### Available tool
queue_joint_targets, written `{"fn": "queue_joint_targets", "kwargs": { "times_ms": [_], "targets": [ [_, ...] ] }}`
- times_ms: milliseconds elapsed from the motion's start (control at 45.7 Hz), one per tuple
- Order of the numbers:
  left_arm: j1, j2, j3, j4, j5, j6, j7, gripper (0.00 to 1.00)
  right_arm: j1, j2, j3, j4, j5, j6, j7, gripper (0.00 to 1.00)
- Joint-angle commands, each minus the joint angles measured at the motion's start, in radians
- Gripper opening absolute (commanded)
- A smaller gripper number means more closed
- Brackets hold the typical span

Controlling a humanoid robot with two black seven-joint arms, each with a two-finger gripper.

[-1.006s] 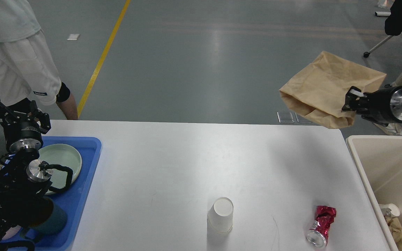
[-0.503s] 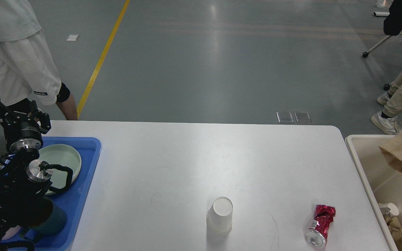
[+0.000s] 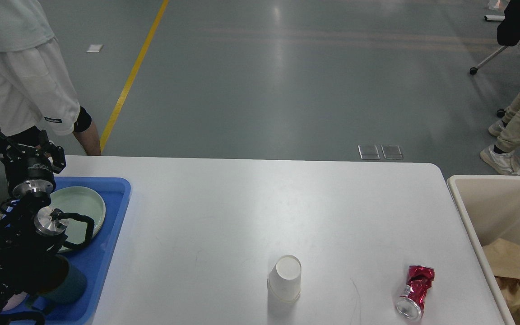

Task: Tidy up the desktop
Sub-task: 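Move the right gripper over the white paper cup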

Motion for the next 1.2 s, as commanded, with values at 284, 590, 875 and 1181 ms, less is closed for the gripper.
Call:
{"fn": "queue_joint_targets", "kwargs": {
  "times_ms": [284, 590, 875, 1181],
  "targets": [
    [0.0, 0.0, 0.0, 0.0, 0.0, 0.0, 0.0, 0.96, 0.507, 0.124, -0.232, 0.338, -0.013, 0.173, -0.008, 1.0],
    [0.0, 0.0, 0.0, 0.0, 0.0, 0.0, 0.0, 0.96, 0.845, 0.318, -0.286, 0.6, -0.004, 0.415, -0.002, 1.0],
    [0.0, 0.0, 0.0, 0.0, 0.0, 0.0, 0.0, 0.96, 0.901, 0.539, -0.209, 0.657, 0.004, 0.453, -0.002, 1.0],
    [0.0, 0.0, 0.0, 0.0, 0.0, 0.0, 0.0, 0.96, 0.794, 0.718, -0.085, 0.628, 0.001, 0.474, -0.009, 1.0]
  ]
}}
